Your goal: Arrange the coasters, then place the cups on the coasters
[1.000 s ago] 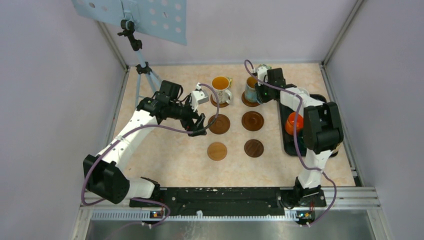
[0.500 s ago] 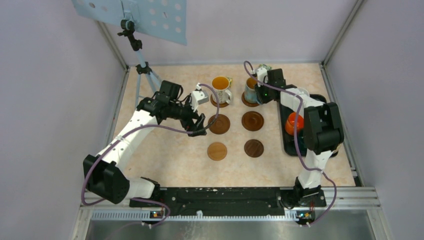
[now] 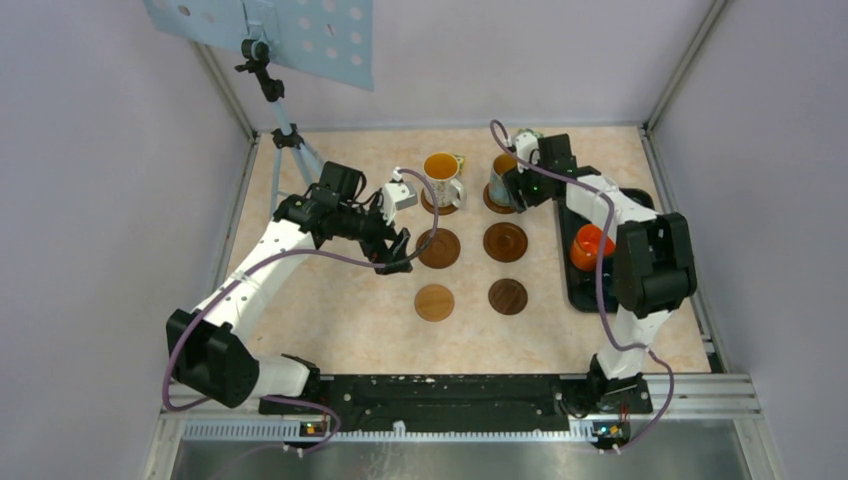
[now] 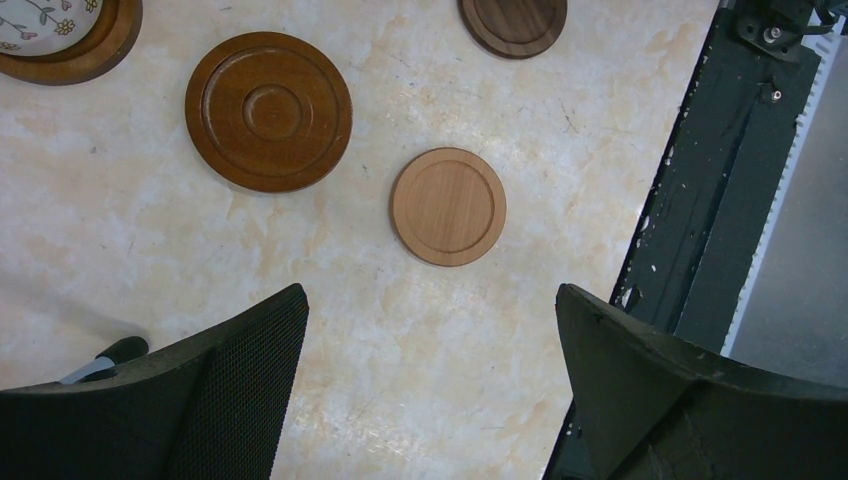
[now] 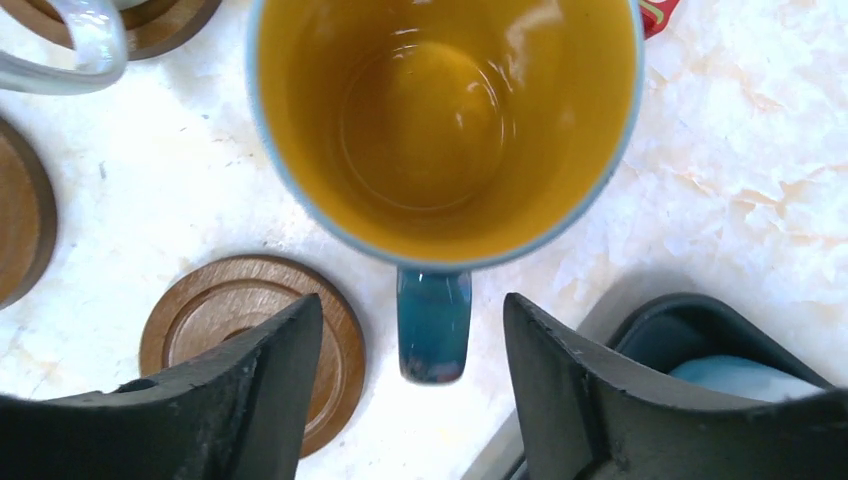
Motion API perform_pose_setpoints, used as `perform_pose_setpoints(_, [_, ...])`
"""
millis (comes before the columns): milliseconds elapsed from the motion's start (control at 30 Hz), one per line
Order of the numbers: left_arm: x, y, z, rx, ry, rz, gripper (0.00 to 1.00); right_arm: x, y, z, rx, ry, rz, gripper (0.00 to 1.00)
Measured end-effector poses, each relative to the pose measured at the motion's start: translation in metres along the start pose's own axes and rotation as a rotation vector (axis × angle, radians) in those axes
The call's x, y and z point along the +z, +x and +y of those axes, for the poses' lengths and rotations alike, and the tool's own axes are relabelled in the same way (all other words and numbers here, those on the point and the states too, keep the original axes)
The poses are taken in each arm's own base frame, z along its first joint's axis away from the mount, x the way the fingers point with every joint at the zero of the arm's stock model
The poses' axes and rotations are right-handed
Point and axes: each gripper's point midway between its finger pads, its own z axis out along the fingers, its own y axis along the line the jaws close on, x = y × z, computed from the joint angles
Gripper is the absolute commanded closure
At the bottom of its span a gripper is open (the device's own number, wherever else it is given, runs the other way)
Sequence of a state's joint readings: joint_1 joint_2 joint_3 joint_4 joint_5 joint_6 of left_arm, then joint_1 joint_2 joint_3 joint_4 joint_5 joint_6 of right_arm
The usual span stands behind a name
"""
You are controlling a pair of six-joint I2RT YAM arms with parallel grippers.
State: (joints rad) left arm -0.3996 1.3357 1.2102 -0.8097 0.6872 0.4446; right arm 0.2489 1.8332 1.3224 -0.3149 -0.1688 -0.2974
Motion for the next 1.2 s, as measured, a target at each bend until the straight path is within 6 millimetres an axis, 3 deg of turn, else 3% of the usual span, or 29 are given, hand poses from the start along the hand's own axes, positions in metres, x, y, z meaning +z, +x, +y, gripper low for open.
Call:
perform_pose_setpoints(333, [-0.001, 0.000, 0.000, 0.001, -0.003, 0.002, 0.01, -0.067, -0.027, -0.001, 0.005, -0.014, -0.058, 0.30])
perform_pose_setpoints(467, [-0.001, 0.000, 0.000, 0.003, -0.004, 0.000, 0.01, -0.106, -0.028, -0.031, 0.081, 0.036, -0.084, 0.33])
perform_pose_setpoints(567, [-0.002, 0.000, -0.001, 0.004, -0.005, -0.002, 0.01, -0.138, -0.011, -0.067, 0.176, 0.122, -0.077, 0.33])
perform_pose_setpoints(733, [-0.004, -0.002, -0.002, 0.011, -0.009, -0.010, 0.01, -0.171, 0.025, -0.109, 0.287, 0.258, -0.043, 0.36])
perform_pose_setpoints(900, [-0.005, -0.004, -0.002, 0.018, -0.012, -0.018, 0.01, -0.163, 0.057, -0.116, 0.326, 0.292, 0.031, 0.39])
perform_pose_setpoints(1200, [-0.011, 0.001, -0.005, 0.039, -0.049, -0.037, 0.01, -0.119, 0.095, -0.123, 0.353, 0.289, 0.136, 0.46])
